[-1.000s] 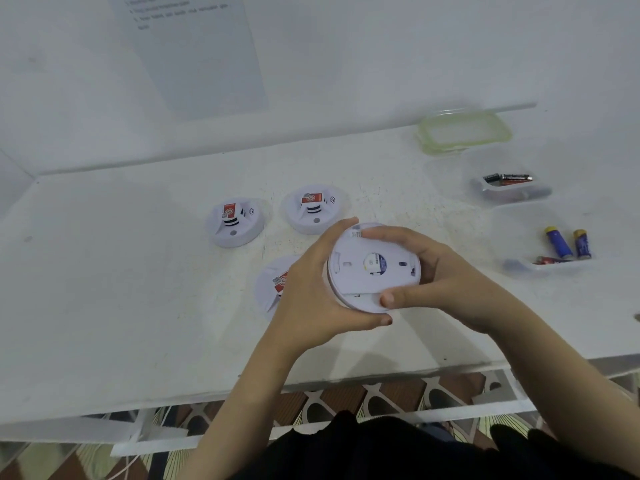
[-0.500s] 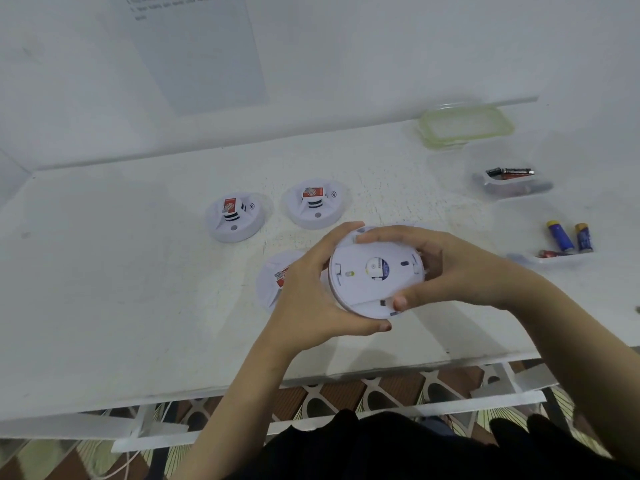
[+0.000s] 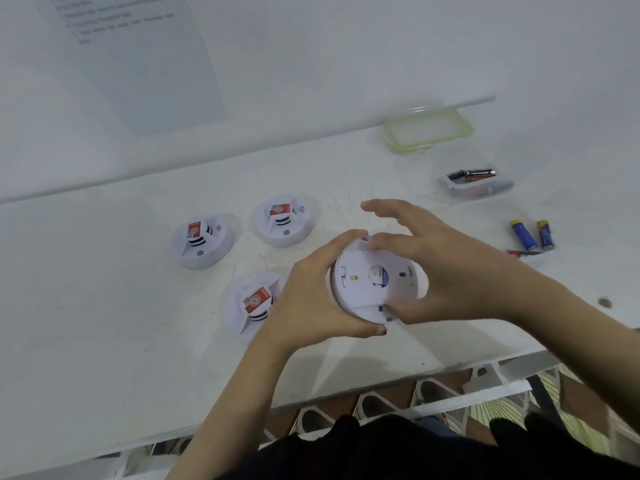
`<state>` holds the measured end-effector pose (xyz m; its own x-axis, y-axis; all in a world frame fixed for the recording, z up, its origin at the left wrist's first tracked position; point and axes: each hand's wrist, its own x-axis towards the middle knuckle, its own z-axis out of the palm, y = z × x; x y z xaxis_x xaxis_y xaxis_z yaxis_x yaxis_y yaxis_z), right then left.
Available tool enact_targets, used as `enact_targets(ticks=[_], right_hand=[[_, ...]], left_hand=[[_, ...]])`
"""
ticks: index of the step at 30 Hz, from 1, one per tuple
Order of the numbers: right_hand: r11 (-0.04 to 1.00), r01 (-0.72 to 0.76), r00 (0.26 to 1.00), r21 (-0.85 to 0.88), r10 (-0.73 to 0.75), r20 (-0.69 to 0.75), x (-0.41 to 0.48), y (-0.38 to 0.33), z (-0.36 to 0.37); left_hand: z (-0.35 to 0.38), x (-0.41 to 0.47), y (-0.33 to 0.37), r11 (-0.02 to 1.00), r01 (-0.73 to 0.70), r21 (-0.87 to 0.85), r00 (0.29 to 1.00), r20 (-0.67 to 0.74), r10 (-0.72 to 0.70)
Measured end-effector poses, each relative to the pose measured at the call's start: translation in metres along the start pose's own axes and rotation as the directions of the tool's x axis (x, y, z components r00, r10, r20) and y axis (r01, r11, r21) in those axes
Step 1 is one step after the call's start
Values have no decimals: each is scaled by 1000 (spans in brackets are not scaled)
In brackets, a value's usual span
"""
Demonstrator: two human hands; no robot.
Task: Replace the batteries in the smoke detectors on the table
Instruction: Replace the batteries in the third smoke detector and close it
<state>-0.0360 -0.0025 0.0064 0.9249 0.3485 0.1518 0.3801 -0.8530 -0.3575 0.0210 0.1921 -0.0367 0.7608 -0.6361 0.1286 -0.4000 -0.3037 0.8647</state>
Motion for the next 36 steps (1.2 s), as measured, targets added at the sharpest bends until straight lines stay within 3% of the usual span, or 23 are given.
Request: enact_targets(ticks=[6,13,22,29,33,36], right_hand=[[997,-9,1000,-76,11,30,-1,16,-13],[993,-58,996,-100,64,63,6,41,-28],[999,-47,990,19,45,130,23,60,-32],[998,69,987,10,-70,144,34,73,-34],[990,-24,998,136,15,67,40,82,-45],[980,-177,983,87,180,-28,48,94,-47]], left_hand=[[8,26,9,1000,-7,-7,998,56,7],[10,41,8,999,25,19,1000,3,-25],[14,62,11,998,33,53,999,2,-33],[13,74,6,998,47,49,999,-23,-46],[13,78,0,998,45,46,990,-135,-39],[10,77,-8,995,63,72,973,-226,-45]])
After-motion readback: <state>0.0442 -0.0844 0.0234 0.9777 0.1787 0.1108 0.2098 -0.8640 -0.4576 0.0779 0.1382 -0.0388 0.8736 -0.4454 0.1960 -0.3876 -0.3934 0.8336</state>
